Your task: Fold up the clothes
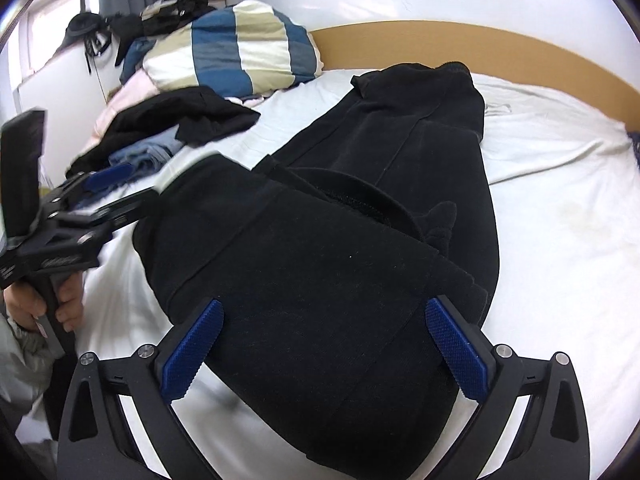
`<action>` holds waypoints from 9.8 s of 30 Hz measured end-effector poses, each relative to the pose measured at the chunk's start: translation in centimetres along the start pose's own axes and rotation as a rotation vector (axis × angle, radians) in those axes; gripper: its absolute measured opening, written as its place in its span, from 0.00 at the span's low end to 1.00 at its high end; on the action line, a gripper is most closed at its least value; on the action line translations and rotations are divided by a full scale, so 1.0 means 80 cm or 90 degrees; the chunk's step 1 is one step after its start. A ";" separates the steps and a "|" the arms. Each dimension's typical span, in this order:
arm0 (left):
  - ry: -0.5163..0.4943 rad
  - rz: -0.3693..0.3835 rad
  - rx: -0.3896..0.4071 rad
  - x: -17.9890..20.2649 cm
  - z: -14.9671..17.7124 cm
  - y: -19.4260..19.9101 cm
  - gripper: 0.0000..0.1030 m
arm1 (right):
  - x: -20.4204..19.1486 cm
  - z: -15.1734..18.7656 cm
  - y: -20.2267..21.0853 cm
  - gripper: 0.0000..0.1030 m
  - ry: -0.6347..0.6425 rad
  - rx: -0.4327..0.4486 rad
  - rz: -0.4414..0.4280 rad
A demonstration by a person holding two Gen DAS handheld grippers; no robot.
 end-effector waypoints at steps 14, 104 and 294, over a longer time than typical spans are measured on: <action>-0.454 0.194 -0.069 0.100 0.046 0.013 0.98 | -0.061 0.038 0.044 1.00 0.221 0.008 0.096; -0.339 0.210 -0.094 0.085 0.034 -0.084 1.00 | 0.054 0.037 0.004 1.00 0.008 -0.114 0.137; 0.282 0.106 -0.092 -0.080 0.014 -0.113 1.00 | 0.096 -0.050 0.087 1.00 -0.022 0.124 0.308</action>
Point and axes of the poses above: each gripper's, at about its wrist camera, not at the fingertips, and y roughly against the way its jaws point, x to its right, z to its underside, the point moved 7 cm from there along -y, roughly the way its jaws point, and after that the axes turned 14 degrees about -x, right-handed, at the moved point
